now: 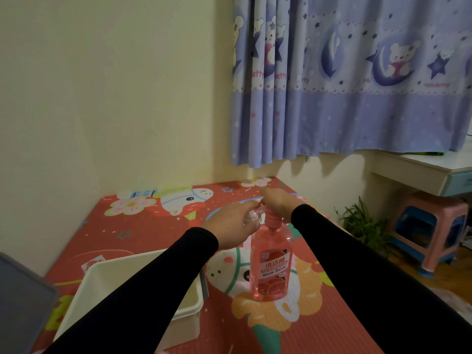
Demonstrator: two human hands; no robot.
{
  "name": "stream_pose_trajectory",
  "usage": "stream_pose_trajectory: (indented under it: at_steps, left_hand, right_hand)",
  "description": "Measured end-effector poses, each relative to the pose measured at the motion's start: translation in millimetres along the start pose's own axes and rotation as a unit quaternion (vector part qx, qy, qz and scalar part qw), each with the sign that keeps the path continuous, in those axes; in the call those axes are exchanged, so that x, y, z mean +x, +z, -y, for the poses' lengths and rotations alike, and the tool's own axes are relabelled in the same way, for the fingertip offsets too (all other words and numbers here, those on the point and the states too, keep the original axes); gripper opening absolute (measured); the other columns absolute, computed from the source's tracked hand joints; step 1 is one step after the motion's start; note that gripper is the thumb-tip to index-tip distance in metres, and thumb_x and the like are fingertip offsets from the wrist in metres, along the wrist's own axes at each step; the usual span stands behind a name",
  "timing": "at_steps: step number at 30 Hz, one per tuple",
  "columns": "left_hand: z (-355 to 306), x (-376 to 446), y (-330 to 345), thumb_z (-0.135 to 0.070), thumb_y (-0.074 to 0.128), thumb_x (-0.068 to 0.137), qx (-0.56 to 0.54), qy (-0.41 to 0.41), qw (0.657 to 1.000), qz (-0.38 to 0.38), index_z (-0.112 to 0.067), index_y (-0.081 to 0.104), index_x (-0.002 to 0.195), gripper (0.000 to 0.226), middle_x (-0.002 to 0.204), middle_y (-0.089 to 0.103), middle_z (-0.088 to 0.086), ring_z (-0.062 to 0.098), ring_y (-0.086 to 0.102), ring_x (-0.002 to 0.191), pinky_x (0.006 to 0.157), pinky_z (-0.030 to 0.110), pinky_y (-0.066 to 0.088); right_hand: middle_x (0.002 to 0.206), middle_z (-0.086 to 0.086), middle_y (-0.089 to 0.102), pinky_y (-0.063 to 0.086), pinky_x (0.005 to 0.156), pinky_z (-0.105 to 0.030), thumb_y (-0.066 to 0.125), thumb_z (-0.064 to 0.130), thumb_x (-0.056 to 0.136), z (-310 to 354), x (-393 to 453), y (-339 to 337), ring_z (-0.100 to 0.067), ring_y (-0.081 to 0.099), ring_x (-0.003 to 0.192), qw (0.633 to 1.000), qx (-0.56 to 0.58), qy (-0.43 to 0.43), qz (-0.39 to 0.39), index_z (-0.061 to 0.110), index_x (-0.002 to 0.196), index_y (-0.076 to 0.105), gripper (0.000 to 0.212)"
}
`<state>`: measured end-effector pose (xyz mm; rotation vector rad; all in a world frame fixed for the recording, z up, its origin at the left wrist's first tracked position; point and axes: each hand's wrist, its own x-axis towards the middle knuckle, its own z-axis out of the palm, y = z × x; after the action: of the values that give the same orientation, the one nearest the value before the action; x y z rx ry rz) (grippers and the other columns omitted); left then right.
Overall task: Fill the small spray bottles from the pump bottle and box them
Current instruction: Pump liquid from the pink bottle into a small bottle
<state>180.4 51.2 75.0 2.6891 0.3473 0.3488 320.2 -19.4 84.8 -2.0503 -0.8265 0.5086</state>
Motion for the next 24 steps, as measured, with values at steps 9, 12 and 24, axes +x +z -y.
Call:
stream_pose_trajectory:
  at_steps: [9,12,24]
  left_hand:
    - [-2,1,-9,-0.031,0.051,0.098,-0.008,0.007,1.000,-0.006,-0.024,0.037,0.145,0.049,0.136,0.052,0.002,0.013,0.051,0.104,0.085,0.022,0.035]
    - [0,1,-6,-0.032,0.051,0.098,-0.004,0.007,1.000,-0.005,-0.025,0.034,0.147,0.052,0.139,0.050,0.002,0.017,0.052,0.114,0.089,0.025,0.038]
    - [2,0,-6,-0.033,0.051,0.098,-0.004,0.010,1.000,-0.002,-0.027,0.034,0.146,0.051,0.134,0.053,0.002,0.014,0.052,0.103,0.087,0.025,0.039]
  right_hand:
    - [0.136,-0.024,0.050,0.043,0.103,-0.043,0.034,0.020,0.102,10,-2,-6,-0.034,0.054,0.114,1.000,0.007,-0.013,-0.007,-0.002,0.135,0.044,0.040]
    - [0.135,-0.023,0.052,0.045,0.100,-0.041,0.034,0.023,0.102,6,1,-5,-0.034,0.056,0.114,1.000,-0.007,-0.015,-0.014,-0.001,0.133,0.047,0.041]
    - [0.140,-0.020,0.049,0.045,0.086,-0.036,0.035,0.025,0.102,10,-4,-7,-0.034,0.054,0.117,1.000,0.014,-0.011,-0.001,0.002,0.137,0.043,0.042]
